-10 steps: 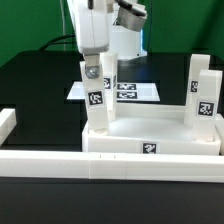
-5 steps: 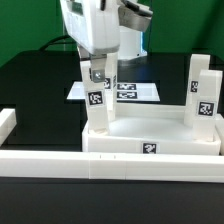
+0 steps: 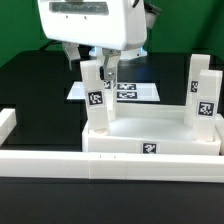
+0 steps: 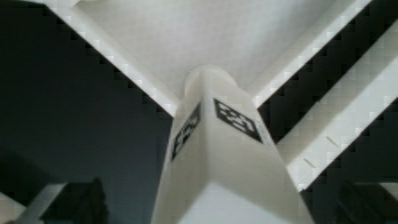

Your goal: Assemble desk

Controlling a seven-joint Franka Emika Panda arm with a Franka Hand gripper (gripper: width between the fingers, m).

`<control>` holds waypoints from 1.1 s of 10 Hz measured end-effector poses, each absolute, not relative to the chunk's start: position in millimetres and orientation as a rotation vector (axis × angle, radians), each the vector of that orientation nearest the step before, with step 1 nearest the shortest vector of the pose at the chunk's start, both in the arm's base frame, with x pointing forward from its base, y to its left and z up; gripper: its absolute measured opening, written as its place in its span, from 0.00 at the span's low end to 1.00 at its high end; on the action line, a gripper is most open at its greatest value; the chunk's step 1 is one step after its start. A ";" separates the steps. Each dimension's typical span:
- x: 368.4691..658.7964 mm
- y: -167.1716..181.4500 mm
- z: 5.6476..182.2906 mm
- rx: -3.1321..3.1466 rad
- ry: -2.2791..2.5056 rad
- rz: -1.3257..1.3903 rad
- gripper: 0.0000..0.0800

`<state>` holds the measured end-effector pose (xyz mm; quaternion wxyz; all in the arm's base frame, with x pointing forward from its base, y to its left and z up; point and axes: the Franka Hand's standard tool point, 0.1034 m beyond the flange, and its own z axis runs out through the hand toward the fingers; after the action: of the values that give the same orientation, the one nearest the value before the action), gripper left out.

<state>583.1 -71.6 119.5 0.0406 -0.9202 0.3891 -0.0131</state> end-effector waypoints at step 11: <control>582.8 -63.1 118.4 -3.106 -0.034 -0.061 0.81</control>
Offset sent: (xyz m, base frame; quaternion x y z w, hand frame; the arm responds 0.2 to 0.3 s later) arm 0.0008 0.0144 0.0030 -0.0061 -0.0012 -0.2414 0.9704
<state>582.8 -63.1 118.4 0.0173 -0.9996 -0.0110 -0.0195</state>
